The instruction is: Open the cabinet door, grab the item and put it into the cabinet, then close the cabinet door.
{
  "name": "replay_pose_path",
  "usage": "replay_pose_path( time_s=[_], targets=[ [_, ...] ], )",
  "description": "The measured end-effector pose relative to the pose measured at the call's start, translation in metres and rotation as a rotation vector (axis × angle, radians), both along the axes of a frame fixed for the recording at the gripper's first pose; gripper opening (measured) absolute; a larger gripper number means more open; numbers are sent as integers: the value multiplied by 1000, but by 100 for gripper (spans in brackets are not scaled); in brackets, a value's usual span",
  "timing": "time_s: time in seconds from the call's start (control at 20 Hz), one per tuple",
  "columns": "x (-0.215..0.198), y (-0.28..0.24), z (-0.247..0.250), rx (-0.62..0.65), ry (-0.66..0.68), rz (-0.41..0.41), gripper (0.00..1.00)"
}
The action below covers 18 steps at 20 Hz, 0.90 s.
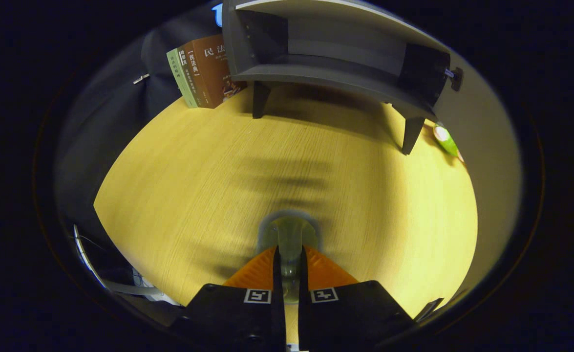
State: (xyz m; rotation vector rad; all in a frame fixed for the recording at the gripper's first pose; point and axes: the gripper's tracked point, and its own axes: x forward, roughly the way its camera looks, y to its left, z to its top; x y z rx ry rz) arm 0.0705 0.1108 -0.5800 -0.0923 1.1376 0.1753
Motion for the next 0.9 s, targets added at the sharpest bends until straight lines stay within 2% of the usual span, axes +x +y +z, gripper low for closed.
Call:
replay_pose_path(
  time_s=[0.2,0.45,0.65,0.9],
  targets=[
    [17,1,66,61,-76,-7,14],
    [54,-14,162,-7,-245,58,14],
    [103,-10,236,-43,-411,66,14],
    [173,17,302,6,-570,68,14]
  ],
)
